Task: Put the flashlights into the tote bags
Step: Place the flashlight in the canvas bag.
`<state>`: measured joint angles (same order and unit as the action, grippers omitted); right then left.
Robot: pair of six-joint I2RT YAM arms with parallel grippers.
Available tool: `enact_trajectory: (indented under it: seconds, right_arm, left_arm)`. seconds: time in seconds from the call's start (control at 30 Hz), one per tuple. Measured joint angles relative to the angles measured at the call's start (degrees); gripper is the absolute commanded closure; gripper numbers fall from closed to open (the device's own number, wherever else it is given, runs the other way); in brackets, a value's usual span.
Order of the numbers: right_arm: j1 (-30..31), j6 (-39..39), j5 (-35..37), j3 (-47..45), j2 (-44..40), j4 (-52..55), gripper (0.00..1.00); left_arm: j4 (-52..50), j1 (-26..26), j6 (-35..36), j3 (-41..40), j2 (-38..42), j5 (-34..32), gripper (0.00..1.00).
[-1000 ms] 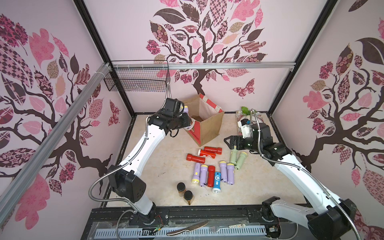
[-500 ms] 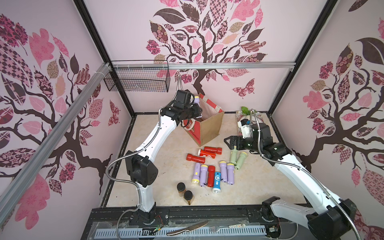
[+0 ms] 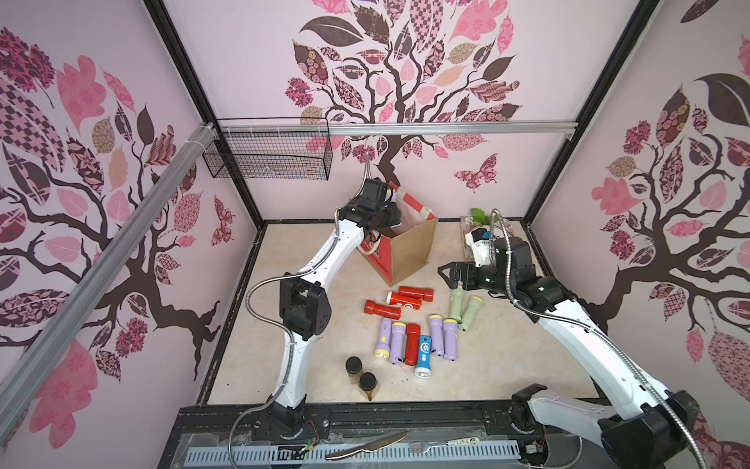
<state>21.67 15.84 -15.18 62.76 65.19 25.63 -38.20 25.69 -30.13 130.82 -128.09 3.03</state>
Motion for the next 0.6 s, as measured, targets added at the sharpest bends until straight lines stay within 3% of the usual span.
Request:
enact_trajectory:
  seconds: [0.23,0.6]
  right_arm:
    - [0.0,-0.6,0.0,0.2,0.1,0.0,0.00]
    - [0.0,-1.1,0.2,0.5,1.1,0.2,0.00]
  left_arm:
    - [2.0,-0.4,0.4,2.2,-7.4,-2.7,1.00]
    - [3.9,-0.7,0.6,2.2,-8.2,-4.5,1.00]
